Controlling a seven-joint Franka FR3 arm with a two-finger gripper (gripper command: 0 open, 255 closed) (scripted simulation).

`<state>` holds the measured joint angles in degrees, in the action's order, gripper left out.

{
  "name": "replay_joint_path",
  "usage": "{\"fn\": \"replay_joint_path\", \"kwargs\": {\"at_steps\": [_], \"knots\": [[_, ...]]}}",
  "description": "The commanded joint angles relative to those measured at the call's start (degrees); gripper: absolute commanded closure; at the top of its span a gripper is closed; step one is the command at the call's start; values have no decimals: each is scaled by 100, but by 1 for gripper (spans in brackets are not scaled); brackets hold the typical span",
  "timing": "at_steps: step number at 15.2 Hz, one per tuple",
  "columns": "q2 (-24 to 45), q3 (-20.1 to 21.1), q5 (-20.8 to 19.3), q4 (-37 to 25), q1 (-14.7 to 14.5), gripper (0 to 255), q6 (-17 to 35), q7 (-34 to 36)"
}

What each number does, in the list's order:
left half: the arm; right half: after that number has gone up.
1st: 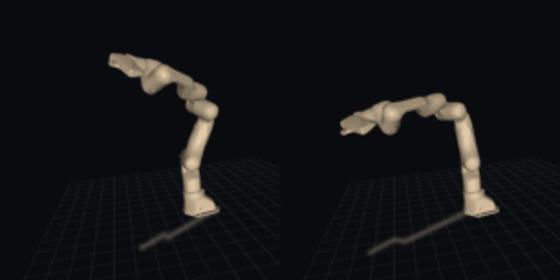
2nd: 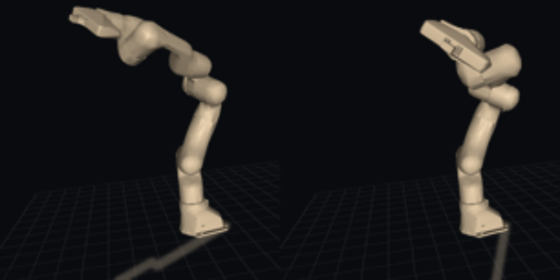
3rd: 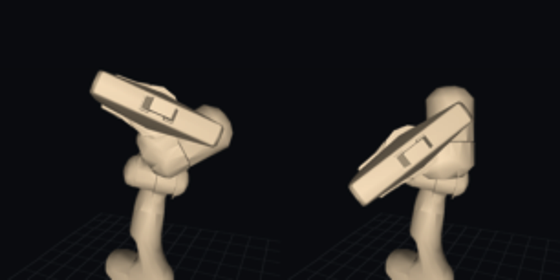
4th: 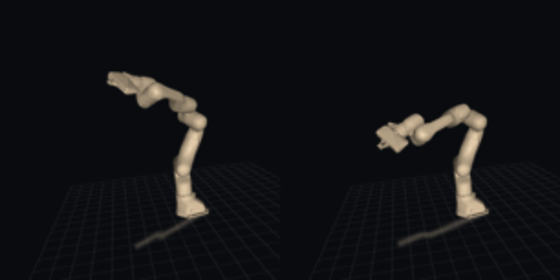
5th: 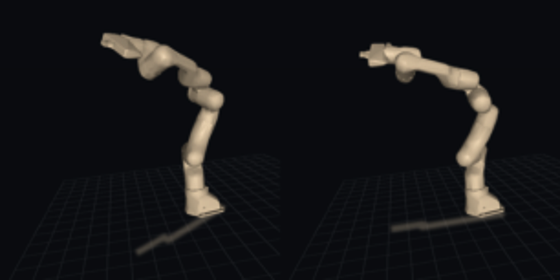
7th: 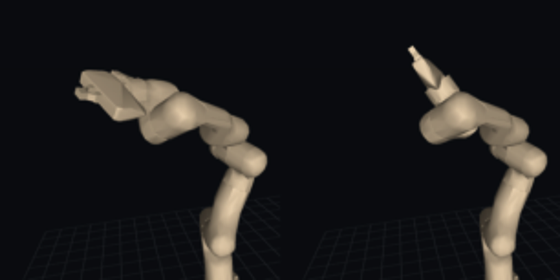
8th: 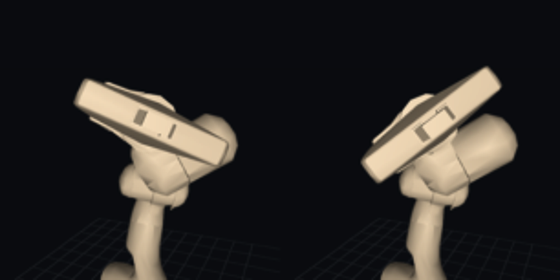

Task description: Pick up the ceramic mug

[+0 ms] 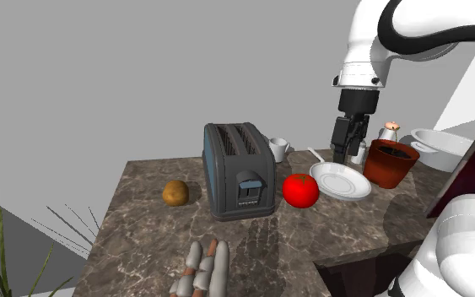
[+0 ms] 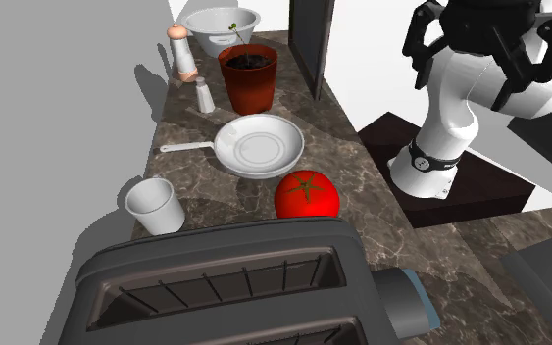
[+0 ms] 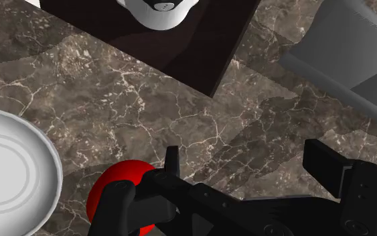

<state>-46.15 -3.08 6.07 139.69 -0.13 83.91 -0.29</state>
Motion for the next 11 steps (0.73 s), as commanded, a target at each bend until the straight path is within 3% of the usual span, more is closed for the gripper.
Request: {"fn": "replay_joint_path", "kwargs": {"at_steps": [1,11], "knots": [[0,0,0,0,0,0,0,0],[1787,-370,-502,-384,202,0,1561,-507]]}}
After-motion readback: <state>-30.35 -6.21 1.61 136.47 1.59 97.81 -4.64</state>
